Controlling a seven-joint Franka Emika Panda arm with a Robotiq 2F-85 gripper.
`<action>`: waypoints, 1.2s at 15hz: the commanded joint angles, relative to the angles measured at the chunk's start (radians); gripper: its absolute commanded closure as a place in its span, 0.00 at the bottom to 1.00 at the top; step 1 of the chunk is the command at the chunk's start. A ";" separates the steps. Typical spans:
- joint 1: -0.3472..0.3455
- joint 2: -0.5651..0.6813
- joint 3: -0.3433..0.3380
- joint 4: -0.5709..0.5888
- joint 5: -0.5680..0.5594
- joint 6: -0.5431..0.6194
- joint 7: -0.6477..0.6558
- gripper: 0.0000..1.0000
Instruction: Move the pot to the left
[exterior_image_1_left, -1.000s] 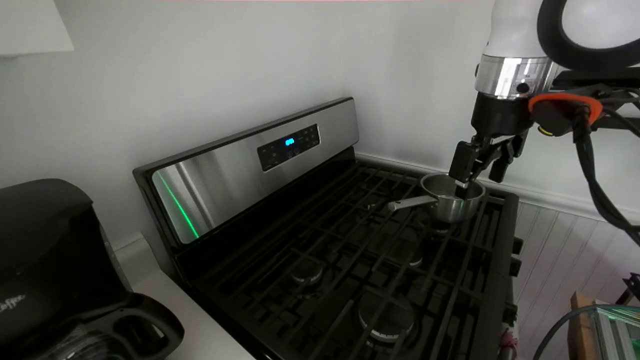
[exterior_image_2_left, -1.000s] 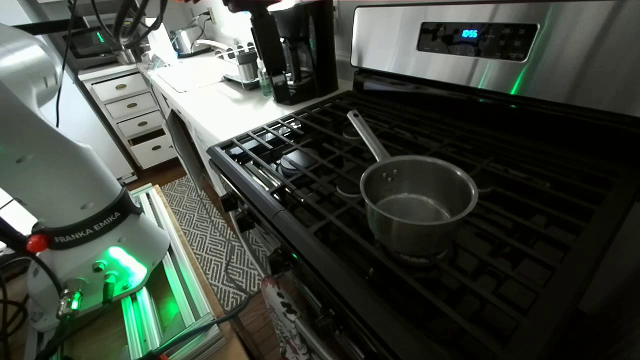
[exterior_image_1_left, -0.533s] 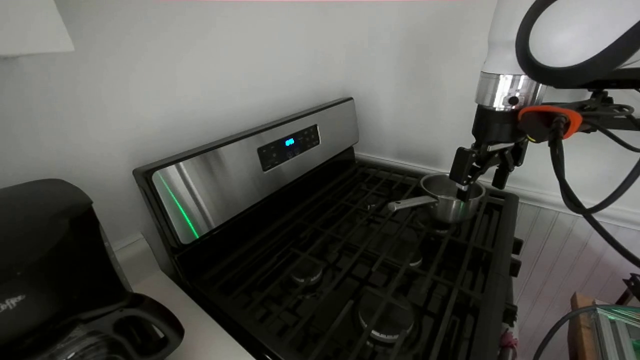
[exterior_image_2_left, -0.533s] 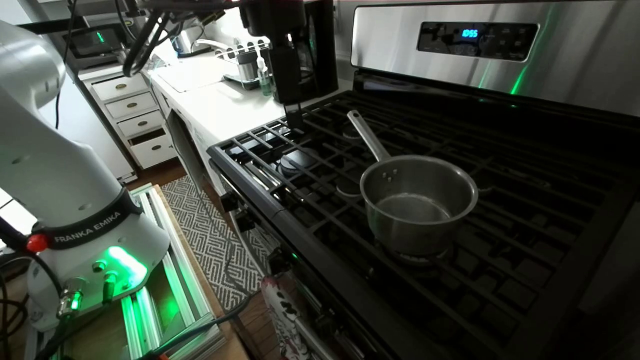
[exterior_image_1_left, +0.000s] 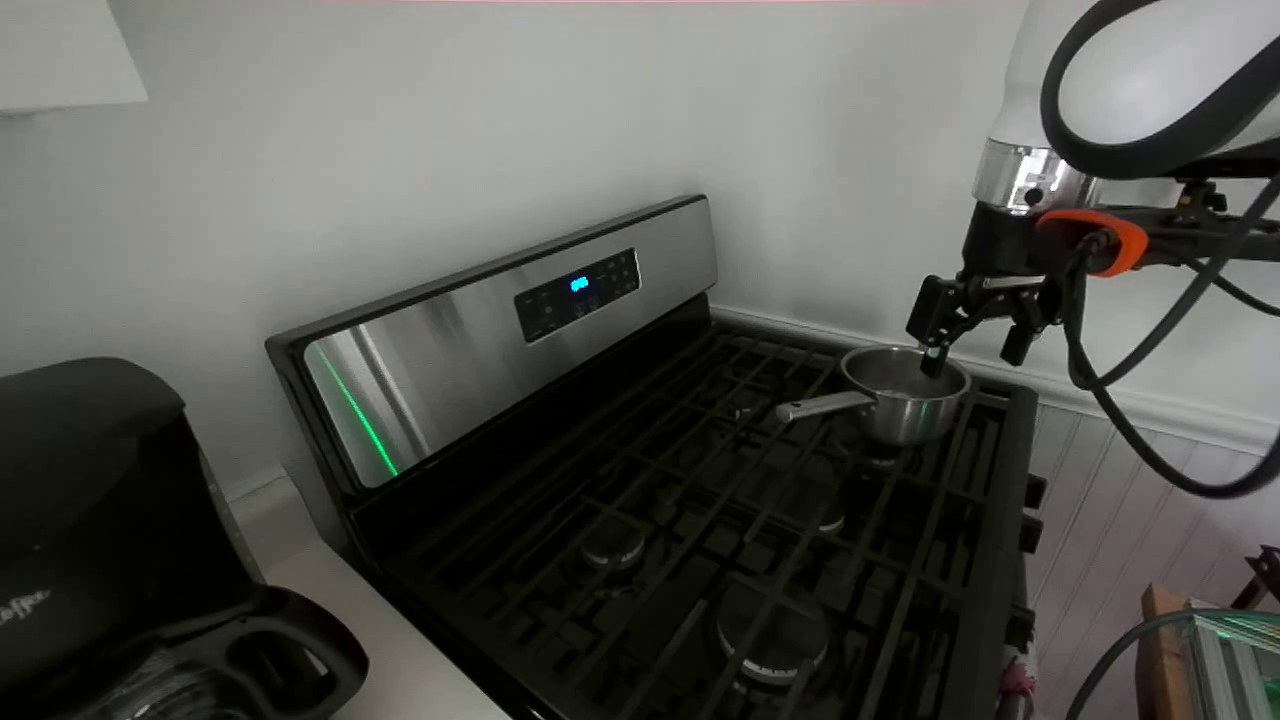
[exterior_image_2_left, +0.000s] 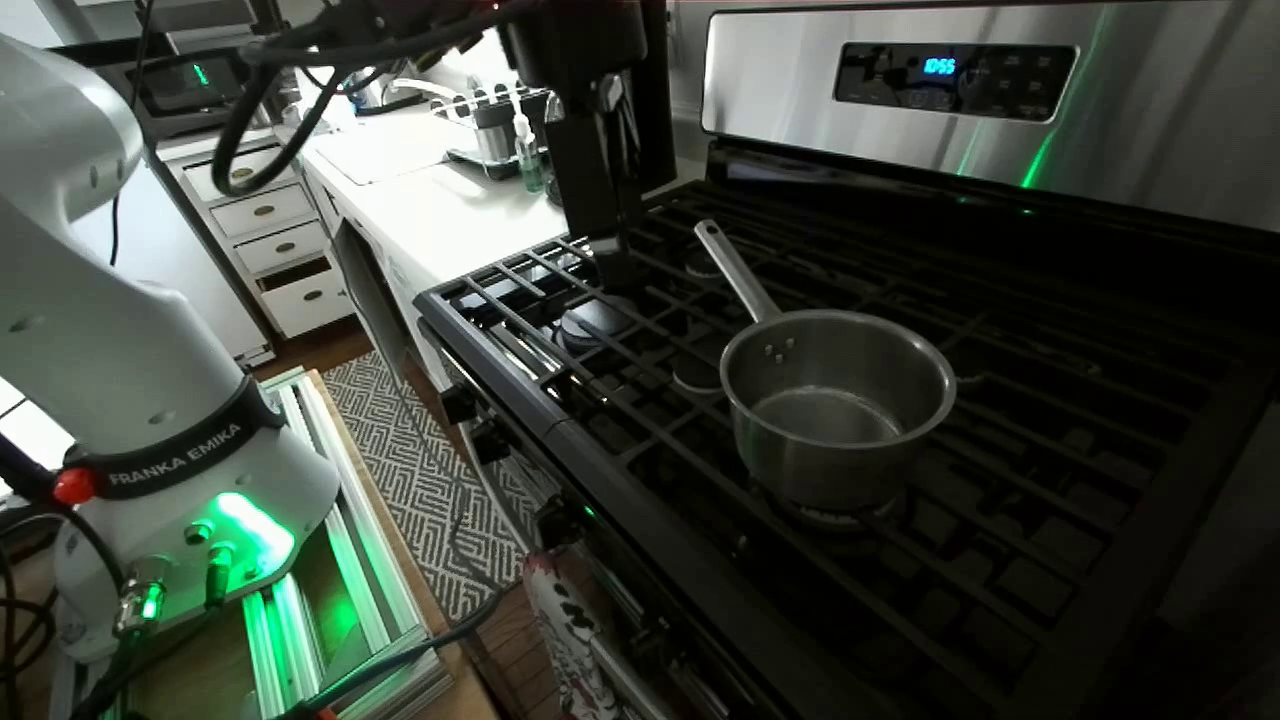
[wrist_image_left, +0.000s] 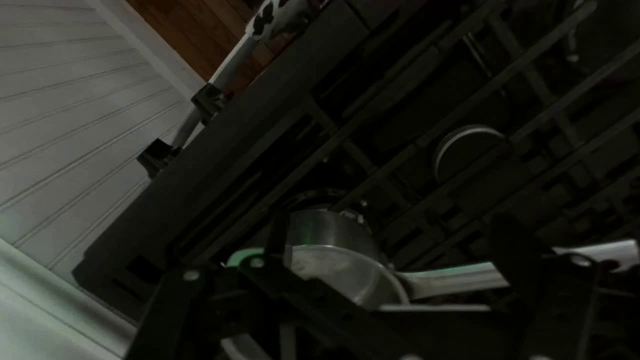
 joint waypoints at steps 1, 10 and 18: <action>-0.074 0.092 -0.029 0.046 -0.038 0.072 0.079 0.00; -0.114 0.331 -0.087 0.141 -0.014 0.186 0.203 0.00; -0.057 0.467 -0.164 0.201 0.120 0.231 0.183 0.00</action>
